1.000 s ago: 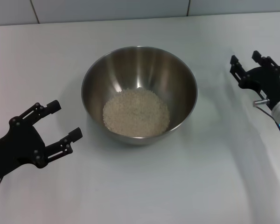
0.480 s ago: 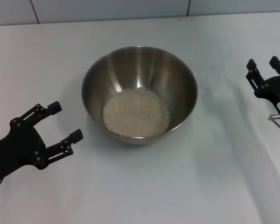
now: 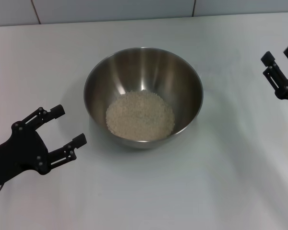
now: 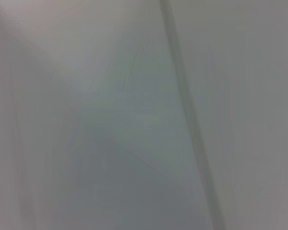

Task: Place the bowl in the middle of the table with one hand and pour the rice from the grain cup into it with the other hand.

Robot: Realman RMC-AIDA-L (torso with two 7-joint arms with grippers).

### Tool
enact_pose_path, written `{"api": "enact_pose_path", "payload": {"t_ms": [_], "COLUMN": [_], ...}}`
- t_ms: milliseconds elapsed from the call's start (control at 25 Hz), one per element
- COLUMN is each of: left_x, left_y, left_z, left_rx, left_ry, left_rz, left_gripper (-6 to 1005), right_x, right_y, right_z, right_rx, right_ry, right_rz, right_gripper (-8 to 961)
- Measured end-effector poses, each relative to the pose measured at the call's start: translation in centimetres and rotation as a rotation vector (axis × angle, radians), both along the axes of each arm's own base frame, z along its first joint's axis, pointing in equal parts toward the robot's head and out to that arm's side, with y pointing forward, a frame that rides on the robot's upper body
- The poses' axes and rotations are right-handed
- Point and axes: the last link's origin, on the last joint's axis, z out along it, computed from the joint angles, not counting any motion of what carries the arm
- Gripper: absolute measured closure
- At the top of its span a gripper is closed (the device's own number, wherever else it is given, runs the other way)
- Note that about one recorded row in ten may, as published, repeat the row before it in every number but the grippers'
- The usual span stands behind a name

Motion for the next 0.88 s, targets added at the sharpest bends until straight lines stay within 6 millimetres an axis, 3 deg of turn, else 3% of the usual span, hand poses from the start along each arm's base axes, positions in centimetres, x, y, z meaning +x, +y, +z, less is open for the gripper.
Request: {"api": "enact_pose_path", "payload": {"t_ms": [120,200,320,600,880], "left_x": [0.0,0.1,0.1,0.1,0.2], "left_y": [0.1,0.3,0.4,1.1,1.5], "left_z": [0.0,0.0,0.0,0.4,0.9], "left_rx": [-0.012,-0.021,-0.024,-0.053,-0.074], "left_ry": [0.011,0.021,0.025,0.035,0.028], "left_rz": [-0.009,-0.017,-0.019,-0.013,-0.005], "left_gripper": [140,140,140,140,140], "right_x": [0.0,-0.3,-1.0,-3.3,-3.4], "right_y": [0.7,1.8,2.6,2.8,2.7], "right_z": [1.8,3.2,4.2,4.6,4.3], "right_rx": [-0.145,-0.336,-0.483,-0.787,-0.868], "right_ry": [0.012,-0.015,-0.067,-0.168,-0.249], "right_rz": [0.092,0.157,0.217,0.354,0.37], "right_gripper": [333,333,333,333,333]}}
